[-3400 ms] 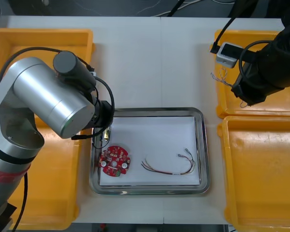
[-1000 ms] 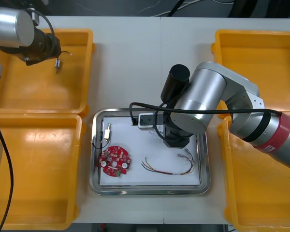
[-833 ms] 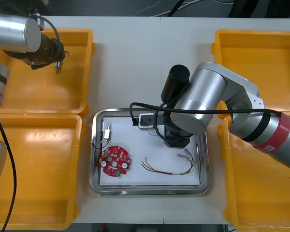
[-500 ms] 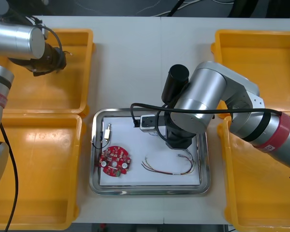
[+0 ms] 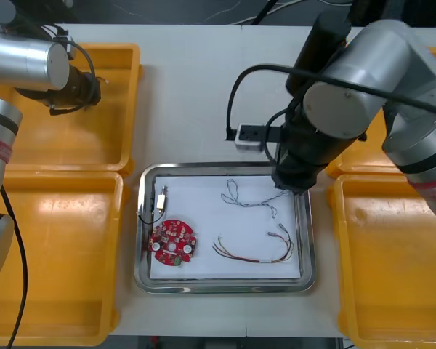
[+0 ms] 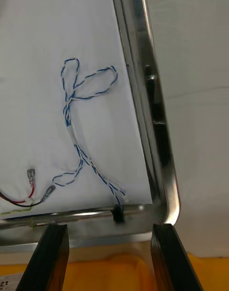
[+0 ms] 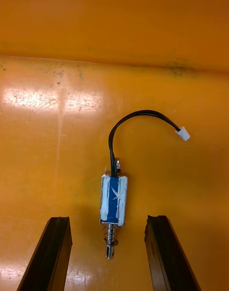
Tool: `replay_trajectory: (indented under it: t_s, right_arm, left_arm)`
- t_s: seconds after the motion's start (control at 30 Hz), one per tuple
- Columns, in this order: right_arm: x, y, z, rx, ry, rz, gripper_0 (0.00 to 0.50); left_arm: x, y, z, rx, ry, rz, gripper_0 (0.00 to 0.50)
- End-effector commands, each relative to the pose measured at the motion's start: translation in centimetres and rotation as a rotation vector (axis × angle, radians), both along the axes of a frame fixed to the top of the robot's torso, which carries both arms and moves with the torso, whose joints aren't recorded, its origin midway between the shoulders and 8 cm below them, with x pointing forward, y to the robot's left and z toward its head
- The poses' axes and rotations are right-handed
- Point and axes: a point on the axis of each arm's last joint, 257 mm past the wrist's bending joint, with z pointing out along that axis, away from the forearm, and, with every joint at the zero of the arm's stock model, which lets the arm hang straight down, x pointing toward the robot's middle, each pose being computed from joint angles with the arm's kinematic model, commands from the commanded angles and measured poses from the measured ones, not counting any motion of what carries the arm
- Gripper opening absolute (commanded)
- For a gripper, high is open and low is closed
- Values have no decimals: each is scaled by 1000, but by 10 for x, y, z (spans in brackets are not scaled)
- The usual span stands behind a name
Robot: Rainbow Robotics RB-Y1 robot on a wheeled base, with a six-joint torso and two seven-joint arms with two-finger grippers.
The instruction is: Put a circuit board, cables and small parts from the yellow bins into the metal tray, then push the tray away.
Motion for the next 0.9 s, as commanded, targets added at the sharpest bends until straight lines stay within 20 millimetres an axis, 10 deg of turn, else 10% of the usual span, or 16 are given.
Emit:
replay_trajectory:
  t_s: [0.03,0.33,0.9]
  right_arm:
    - [13,-6,50,96,-55,-80,500]
    - [42,-44,93,264,-115,-396,500]
    - [57,-135,116,486,-177,-962,500]
  left_arm:
    - [7,-14,7,79,-25,-91,456]
    - [6,-16,2,79,-21,-96,458]
    - [0,-21,5,72,29,-94,451]
